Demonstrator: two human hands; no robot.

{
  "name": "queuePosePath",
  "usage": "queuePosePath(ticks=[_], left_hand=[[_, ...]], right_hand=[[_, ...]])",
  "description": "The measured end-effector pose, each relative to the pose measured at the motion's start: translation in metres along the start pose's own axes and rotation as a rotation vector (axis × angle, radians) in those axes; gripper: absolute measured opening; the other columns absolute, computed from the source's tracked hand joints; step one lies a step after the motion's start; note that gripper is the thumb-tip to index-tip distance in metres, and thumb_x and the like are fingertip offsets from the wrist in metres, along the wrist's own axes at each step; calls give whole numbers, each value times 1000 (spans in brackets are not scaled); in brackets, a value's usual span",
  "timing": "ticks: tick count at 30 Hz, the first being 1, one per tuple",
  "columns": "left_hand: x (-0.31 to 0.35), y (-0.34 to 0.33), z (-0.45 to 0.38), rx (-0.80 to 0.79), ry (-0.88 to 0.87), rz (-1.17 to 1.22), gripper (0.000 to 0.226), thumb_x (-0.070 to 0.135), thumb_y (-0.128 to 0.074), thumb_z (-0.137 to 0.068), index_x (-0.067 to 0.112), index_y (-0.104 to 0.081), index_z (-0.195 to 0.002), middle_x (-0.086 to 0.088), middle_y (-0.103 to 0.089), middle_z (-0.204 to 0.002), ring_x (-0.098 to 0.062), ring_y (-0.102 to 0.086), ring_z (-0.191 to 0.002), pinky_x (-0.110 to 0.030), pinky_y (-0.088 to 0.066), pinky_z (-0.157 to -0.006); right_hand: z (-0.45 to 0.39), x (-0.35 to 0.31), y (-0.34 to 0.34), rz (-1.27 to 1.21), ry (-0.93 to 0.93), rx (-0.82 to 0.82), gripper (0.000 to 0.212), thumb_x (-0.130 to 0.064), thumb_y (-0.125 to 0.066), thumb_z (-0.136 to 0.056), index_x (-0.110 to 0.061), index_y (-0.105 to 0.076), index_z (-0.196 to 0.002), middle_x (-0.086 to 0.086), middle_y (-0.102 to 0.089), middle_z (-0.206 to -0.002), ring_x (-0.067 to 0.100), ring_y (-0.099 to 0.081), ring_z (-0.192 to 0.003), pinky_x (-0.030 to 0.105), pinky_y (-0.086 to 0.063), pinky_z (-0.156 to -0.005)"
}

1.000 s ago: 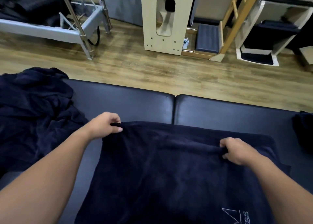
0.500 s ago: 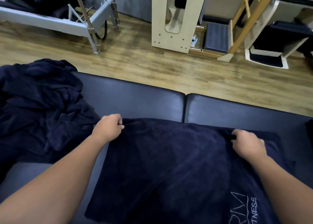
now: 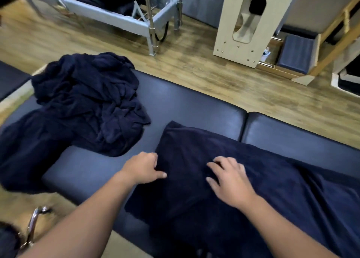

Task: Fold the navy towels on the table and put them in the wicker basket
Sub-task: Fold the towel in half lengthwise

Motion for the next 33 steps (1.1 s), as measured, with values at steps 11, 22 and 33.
queuePosePath(ticks=[11, 22, 33], left_hand=[[-61, -67, 93, 108, 262, 153, 40, 48, -78, -79, 20, -50, -75, 0, -60, -81, -27, -62, -84, -33, -45, -66], [-81, -80, 107, 361, 215, 560, 27, 28, -78, -84, 17, -54, -79, 6, -60, -69, -20, -58, -74, -34, -48, -71], [-78, -78, 101, 156, 62, 473, 26, 29, -81, -82, 18, -58, -77, 5, -65, -79, -17, -62, -81, -30, -46, -71]], right_hand=[[19, -67, -30, 16, -169, -243, 74, -64, -33, -99, -31, -7, -160, 3, 5, -169, 38, 12, -153, 77, -9, -112], [100, -83, -43, 36, -497, -63, 82, -65, -58, -89, -19, -34, -154, 18, -27, -160, 42, -21, -147, 71, -27, -108], [151, -82, -61, 155, -384, 106, 27, -33, -88, -71, -24, -62, -74, -5, -54, -75, 25, -56, -72, 41, -43, -63]])
Point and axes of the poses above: each hand's wrist, its own z-axis away from the middle knuckle, its own y-axis out of the back of the hand, x = y × z, the point moved 4 cm from there along -z, towards the middle knuckle
